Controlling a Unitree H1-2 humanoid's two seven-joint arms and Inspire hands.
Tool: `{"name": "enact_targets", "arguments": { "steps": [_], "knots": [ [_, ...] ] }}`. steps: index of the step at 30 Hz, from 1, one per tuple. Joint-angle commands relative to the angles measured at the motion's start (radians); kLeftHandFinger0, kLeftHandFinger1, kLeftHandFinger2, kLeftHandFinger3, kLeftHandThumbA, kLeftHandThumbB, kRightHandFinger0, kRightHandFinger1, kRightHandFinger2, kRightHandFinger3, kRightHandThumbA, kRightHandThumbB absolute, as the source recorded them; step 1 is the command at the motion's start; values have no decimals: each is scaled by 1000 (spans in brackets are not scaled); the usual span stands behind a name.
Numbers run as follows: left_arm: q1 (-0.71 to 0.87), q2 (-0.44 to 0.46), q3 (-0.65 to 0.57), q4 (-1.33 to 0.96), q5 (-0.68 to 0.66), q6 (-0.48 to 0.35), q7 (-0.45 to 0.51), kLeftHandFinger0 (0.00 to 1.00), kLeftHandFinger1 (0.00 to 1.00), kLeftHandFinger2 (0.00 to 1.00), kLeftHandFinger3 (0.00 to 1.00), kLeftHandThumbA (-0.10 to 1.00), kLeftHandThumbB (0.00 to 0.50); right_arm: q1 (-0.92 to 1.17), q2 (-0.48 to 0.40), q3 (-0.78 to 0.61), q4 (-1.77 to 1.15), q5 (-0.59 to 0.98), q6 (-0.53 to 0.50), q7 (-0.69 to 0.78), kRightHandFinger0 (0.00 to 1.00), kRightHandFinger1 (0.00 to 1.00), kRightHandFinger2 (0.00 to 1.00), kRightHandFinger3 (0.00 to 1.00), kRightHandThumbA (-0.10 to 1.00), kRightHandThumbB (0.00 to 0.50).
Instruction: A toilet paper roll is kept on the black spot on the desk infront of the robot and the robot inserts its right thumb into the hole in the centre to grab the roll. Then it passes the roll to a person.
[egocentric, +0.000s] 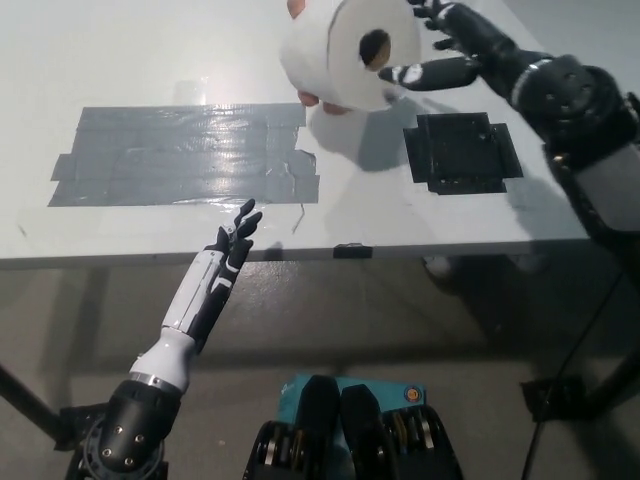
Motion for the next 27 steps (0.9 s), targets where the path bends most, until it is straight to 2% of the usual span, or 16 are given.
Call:
{"name": "enact_targets", "arguments": {
  "steps": [1, 4, 8, 9, 12, 16, 17, 20, 21, 22, 23, 25, 27],
  "knots": [
    [10, 2, -3, -31, 5, -2, -7, 1000, 1000, 1000, 1000, 1000, 62, 0, -54, -70, -120, 25, 43, 64, 1000, 1000, 1000, 1000, 775, 500],
    [40, 0, -10, -43, 11, -1, -8, 1000, 1000, 1000, 1000, 1000, 60, 68, -73, -136, -261, 32, 87, 38, 1000, 1000, 1000, 1000, 753, 500],
    [69, -8, -14, -46, 10, -13, -2, 1000, 1000, 1000, 1000, 1000, 59, 160, -80, -227, -432, 9, 69, -31, 1000, 1000, 1000, 1000, 803, 462],
    [74, -11, -13, -47, 7, -16, 0, 1000, 1000, 1000, 1000, 1000, 60, 186, -79, -249, -481, 1, 67, -45, 1000, 1000, 1000, 1000, 877, 478],
    [92, -17, -11, -50, -1, -18, 1, 1000, 1000, 1000, 1000, 1000, 61, 287, -70, -303, -672, -9, 57, -65, 1000, 1000, 1000, 1000, 1000, 437],
    [116, -20, -11, -45, 5, -27, 5, 1000, 1000, 1000, 1000, 1000, 61, 442, -29, -304, -920, -59, 69, -90, 1000, 1000, 1000, 1000, 1000, 423],
    [129, -21, -12, -48, 6, -28, 5, 1000, 1000, 1000, 1000, 1000, 61, 493, -10, -306, -957, -49, 44, -94, 1000, 1000, 1000, 1000, 1000, 438],
    [170, -20, -17, -62, 13, -18, 1, 1000, 1000, 1000, 1000, 1000, 64, 657, 42, -286, -1029, -61, -36, -113, 1000, 1000, 1000, 1000, 1000, 439],
    [185, -18, -20, -67, 20, -14, 1, 1000, 1000, 1000, 1000, 1000, 61, 711, 58, -279, -1024, -63, -81, -119, 1000, 1000, 1000, 1000, 1000, 413],
    [197, -19, -21, -68, 21, -20, 2, 1000, 1000, 1000, 1000, 1000, 49, 757, 72, -271, -1009, -67, -121, -126, 1000, 1000, 1000, 1000, 1000, 360],
    [204, -21, -21, -67, 19, -23, 2, 1000, 1000, 1000, 1000, 1000, 56, 789, 87, -270, -996, -64, -146, -129, 1000, 1000, 1000, 1000, 1000, 338],
    [218, -25, -19, -68, 13, -24, 3, 1000, 1000, 1000, 1000, 1000, 68, 838, 111, -268, -955, -61, -194, -134, 1000, 1000, 1000, 1000, 999, 327],
    [225, -23, -20, -62, 18, -32, 4, 1000, 1000, 1000, 1000, 1000, 68, 895, 132, -258, -867, -73, -285, -139, 1000, 1000, 1000, 1000, 971, 296]
  ]
}}
